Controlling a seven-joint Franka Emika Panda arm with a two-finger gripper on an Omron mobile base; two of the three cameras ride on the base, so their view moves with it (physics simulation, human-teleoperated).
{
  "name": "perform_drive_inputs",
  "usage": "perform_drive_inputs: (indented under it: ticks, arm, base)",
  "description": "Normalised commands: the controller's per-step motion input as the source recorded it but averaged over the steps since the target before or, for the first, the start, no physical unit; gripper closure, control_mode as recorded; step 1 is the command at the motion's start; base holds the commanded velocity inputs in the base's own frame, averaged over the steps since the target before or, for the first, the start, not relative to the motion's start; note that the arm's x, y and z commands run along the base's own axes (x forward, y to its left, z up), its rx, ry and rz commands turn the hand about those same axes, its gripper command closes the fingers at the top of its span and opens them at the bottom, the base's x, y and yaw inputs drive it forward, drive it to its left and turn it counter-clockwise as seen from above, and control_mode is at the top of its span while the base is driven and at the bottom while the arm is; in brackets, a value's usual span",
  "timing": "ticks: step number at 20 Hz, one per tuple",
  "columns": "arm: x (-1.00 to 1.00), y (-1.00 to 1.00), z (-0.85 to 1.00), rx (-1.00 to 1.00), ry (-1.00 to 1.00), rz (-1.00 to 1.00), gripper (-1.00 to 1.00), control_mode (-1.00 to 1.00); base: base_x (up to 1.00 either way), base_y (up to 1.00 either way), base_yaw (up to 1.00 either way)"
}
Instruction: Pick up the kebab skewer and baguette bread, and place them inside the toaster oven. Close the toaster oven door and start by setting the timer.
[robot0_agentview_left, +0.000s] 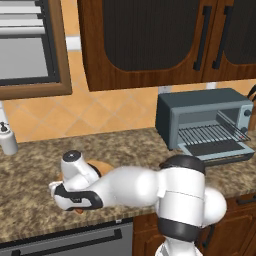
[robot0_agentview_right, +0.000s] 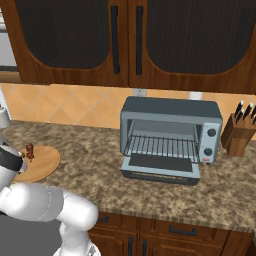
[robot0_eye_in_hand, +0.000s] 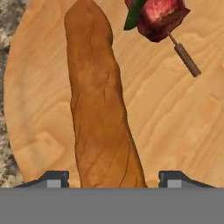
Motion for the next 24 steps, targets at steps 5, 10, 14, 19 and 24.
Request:
perform_drive_inputs:
  ticks: [5, 10, 14, 19, 24]
  arm:
    - [-0.08, -0.05, 0.23, 0.01, 0.00, 0.00, 1.00, -1.00]
    - [-0.24, -0.37, 0.64, 0.02, -0.01, -0.08, 1.00, -1.00]
    - [-0.47, -0.63, 0.53, 0.02, -0.04, -0.12, 1.00, -1.00]
    - [-0.56, -0.94, 0.39, 0.06, -0.04, -0.19, 1.00, -1.00]
    - [-0.38, -1.00, 0.41, 0.09, -0.01, -0.27, 1.00, -1.00]
  base:
    - [0.00, 0.00, 0.00]
    - [0.00, 0.00, 0.00]
    - [0.00, 0.00, 0.00]
    - [0.00, 0.00, 0.00]
    - [0.00, 0.00, 0.00]
